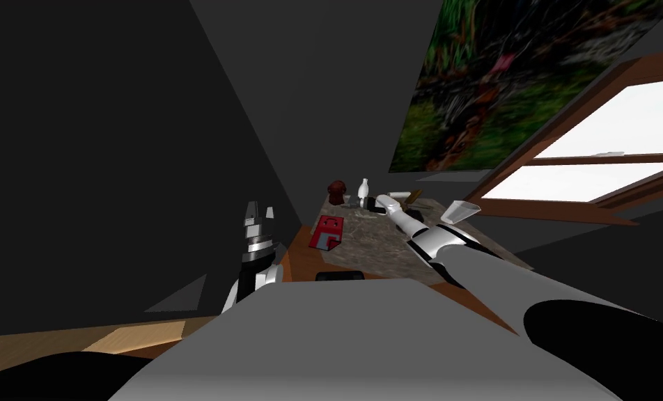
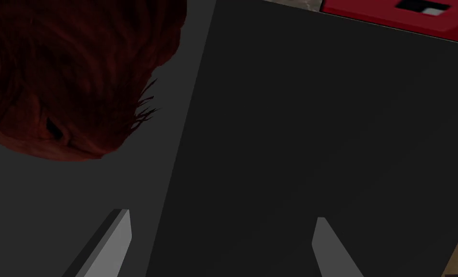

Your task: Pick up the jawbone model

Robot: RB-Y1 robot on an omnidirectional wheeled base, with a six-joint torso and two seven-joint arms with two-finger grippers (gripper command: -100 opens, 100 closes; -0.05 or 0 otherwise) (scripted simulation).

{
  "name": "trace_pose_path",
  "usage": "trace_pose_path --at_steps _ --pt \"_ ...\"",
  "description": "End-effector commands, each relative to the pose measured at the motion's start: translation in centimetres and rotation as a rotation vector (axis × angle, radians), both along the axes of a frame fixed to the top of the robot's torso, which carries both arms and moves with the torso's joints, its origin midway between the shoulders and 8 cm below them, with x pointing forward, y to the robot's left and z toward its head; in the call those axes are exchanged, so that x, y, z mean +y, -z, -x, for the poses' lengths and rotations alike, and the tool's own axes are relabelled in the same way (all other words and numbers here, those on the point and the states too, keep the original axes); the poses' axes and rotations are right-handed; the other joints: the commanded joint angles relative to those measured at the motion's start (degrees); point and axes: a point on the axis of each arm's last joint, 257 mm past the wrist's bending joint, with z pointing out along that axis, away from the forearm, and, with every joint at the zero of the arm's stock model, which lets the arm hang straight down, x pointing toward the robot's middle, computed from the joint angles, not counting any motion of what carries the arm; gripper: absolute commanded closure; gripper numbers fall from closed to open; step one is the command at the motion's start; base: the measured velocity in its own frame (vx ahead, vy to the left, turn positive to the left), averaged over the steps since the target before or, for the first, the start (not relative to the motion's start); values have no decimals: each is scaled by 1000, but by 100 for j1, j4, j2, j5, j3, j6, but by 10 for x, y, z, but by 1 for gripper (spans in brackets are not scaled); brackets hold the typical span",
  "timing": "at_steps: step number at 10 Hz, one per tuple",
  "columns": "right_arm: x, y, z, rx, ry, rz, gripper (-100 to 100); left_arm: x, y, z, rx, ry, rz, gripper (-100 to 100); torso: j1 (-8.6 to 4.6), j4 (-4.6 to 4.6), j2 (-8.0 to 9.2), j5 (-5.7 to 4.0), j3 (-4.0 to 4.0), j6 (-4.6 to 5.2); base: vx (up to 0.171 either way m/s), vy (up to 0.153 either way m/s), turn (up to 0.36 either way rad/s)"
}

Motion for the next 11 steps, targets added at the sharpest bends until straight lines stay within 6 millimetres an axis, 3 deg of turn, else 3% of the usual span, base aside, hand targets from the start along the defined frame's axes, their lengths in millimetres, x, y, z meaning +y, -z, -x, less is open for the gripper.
trace_pose_path --at_steps 1,3,4,5,6,7,9,10,11 --pt "-17 13 -5 7 -3 95 -100 0 0 0 0 0 0 0 0 0 0 0 0 0 2 28 58" --pt "-23 18 -7 21 11 98 -100 0 0 0 0 0 0 0 4 1 2 1 1 -1 -3 25 18" --pt "-41 29 -9 26 6 186 -100 0 0 0 0 0 0 0 1 1 3 0 2 -1 0 39 70" --pt "-46 34 -10 38 17 188 -100 0 0 0 0 0 0 0 7 1 2 2 1 -3 2 37 35" --pt "-70 47 -11 55 22 274 -100 0 0 0 0 0 0 0 7 0 1 2 1 -1 1 50 65" --pt "-72 48 -11 59 26 274 -100 0 0 0 0 0 0 0 11 1 1 3 1 -2 4 46 24" --pt "-124 75 -8 114 46 428 -100 0 0 0 0 0 0 0 14 0 -2 3 -1 -2 15 73 67" --pt "-104 59 -7 64 -1 427 -100 0 0 0 0 0 0 0 19 0 -1 4 -1 1 11 63 13" --pt "-107 61 -8 69 6 428 -100 0 0 0 0 0 0 0 19 1 -2 5 0 -4 -1 22 7"
